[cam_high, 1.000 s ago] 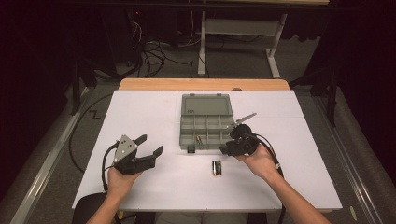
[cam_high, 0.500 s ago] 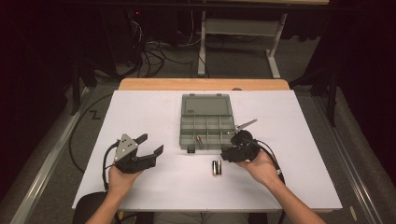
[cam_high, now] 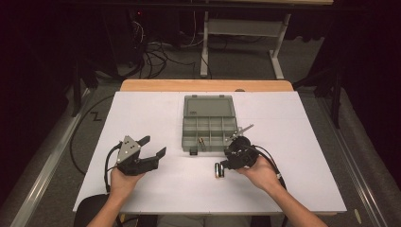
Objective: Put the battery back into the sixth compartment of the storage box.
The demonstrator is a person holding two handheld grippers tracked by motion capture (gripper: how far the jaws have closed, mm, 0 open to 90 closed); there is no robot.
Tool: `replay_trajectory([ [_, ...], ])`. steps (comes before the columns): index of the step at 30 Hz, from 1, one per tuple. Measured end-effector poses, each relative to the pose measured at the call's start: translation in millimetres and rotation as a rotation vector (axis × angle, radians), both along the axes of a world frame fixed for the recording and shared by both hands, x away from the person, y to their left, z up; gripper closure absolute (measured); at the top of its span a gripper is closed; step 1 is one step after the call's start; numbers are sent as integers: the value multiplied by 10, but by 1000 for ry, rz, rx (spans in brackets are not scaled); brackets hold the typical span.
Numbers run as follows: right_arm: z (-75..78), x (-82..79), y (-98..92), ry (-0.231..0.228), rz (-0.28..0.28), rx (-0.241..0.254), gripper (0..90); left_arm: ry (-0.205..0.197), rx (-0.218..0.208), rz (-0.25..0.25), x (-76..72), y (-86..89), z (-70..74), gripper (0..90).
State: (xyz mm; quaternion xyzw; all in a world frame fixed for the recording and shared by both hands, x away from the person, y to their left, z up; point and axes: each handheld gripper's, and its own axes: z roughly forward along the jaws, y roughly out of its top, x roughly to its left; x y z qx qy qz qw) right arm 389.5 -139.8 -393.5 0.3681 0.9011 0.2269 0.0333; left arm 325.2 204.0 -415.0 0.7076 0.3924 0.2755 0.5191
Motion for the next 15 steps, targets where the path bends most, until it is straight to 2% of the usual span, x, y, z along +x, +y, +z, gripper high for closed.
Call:
replay_trajectory([
  [5, -33, -1, 40, 11, 19, -15, 635, -1, 2, 3, -5, 5, 3, 267],
  [15, -65, 4, 103, 33, 17, -26, 643, 4, 1, 8, 3, 11, -3, 270],
])
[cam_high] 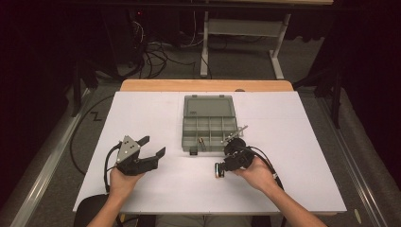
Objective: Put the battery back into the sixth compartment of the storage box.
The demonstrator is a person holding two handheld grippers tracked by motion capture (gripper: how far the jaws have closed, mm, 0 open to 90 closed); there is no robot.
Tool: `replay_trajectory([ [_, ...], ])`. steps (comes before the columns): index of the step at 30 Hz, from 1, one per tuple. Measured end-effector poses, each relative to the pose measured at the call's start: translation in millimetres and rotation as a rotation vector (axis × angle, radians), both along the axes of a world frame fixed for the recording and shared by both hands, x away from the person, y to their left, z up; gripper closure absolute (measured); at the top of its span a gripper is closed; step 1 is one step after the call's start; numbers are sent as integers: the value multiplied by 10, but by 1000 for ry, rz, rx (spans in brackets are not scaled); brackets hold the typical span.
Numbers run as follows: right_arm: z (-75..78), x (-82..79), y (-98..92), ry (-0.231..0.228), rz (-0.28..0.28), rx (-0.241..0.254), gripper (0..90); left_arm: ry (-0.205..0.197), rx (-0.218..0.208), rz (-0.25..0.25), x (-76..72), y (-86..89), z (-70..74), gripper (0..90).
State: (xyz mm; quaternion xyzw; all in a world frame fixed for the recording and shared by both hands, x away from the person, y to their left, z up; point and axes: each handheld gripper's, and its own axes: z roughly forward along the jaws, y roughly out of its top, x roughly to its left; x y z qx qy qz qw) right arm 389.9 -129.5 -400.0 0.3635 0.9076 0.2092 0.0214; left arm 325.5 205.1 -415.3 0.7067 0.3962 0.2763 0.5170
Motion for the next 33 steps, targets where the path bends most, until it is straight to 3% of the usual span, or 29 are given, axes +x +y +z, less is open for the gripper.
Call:
replay_trajectory([
  [24, -9, 35, -3, 22, -9, -23, 690, -4, -2, 3, -8, 9, 5, 272],
  [33, -46, 50, -5, 37, -5, -57, 724, -7, -4, 2, -12, 8, 7, 272],
])
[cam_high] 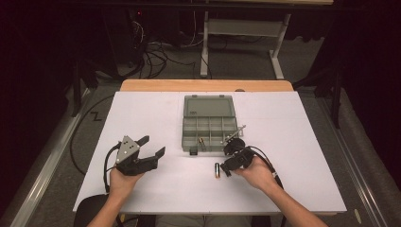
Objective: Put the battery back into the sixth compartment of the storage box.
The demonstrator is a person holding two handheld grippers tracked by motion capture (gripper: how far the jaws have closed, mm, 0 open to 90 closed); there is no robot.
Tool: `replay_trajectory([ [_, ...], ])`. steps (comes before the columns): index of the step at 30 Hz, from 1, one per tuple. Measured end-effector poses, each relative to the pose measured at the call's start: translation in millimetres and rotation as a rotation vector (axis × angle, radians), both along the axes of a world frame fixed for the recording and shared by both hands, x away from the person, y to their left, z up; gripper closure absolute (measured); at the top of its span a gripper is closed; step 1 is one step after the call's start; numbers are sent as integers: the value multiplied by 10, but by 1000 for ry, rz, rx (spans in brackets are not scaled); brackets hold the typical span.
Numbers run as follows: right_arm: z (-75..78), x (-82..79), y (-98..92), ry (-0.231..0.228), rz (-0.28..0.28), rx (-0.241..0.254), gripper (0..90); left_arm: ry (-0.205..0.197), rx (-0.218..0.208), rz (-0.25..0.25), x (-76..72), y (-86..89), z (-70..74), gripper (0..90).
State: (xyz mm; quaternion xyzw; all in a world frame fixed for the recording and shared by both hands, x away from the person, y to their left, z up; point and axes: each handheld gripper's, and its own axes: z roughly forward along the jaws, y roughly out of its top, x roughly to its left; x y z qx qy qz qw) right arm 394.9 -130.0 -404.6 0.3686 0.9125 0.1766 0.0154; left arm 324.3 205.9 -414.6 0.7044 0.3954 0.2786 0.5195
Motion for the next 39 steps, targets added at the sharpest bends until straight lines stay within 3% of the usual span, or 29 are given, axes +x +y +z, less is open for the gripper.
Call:
replay_trajectory([
  [9, -2, 5, -19, 0, 5, -22, 783, 3, 5, 1, 2, -1, -2, 275],
  [19, 4, -4, -9, -46, 43, -62, 790, -2, -5, 7, -23, 7, 12, 275],
  [29, 174, 26, -62, -75, 53, -15, 790, -1, -6, 7, -33, 14, 12, 278],
  [39, 262, 82, -64, -75, 47, 7, 791, -1, -2, -4, -40, 4, 11, 278],
])
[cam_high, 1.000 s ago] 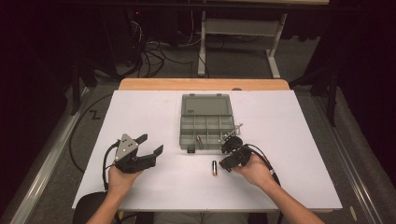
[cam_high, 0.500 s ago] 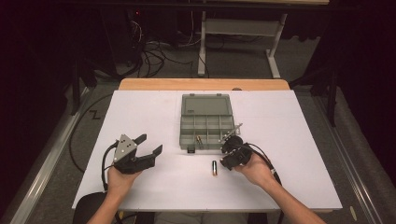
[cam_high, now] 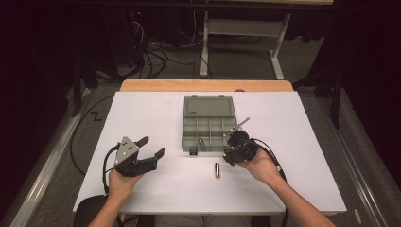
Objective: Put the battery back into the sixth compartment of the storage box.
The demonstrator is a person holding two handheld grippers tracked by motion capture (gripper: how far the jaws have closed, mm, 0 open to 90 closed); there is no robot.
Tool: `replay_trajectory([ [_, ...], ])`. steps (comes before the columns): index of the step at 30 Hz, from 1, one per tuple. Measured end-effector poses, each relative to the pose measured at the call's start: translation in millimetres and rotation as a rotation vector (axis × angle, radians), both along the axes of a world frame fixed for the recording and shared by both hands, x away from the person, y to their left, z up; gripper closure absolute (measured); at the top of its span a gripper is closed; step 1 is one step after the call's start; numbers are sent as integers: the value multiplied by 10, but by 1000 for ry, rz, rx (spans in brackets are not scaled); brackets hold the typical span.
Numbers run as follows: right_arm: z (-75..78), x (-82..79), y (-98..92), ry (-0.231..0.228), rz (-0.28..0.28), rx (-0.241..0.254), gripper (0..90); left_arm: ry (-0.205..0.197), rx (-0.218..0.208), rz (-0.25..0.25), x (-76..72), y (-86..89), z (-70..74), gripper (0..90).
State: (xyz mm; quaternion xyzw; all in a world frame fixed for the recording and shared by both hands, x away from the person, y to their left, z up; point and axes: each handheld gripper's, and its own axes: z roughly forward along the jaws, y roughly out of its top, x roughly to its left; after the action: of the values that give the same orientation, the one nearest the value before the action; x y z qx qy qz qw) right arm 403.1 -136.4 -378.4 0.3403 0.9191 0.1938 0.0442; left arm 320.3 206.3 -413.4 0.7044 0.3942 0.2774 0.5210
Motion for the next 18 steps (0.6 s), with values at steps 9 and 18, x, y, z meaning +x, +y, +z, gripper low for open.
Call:
replay_trajectory([
  [9, 77, 57, 46, 0, 4, 28, 791, -1, 1, -5, -13, 4, 2, 280],
  [18, 123, 120, 182, 10, 4, 37, 790, -5, -3, -8, -25, 18, 5, 280],
])
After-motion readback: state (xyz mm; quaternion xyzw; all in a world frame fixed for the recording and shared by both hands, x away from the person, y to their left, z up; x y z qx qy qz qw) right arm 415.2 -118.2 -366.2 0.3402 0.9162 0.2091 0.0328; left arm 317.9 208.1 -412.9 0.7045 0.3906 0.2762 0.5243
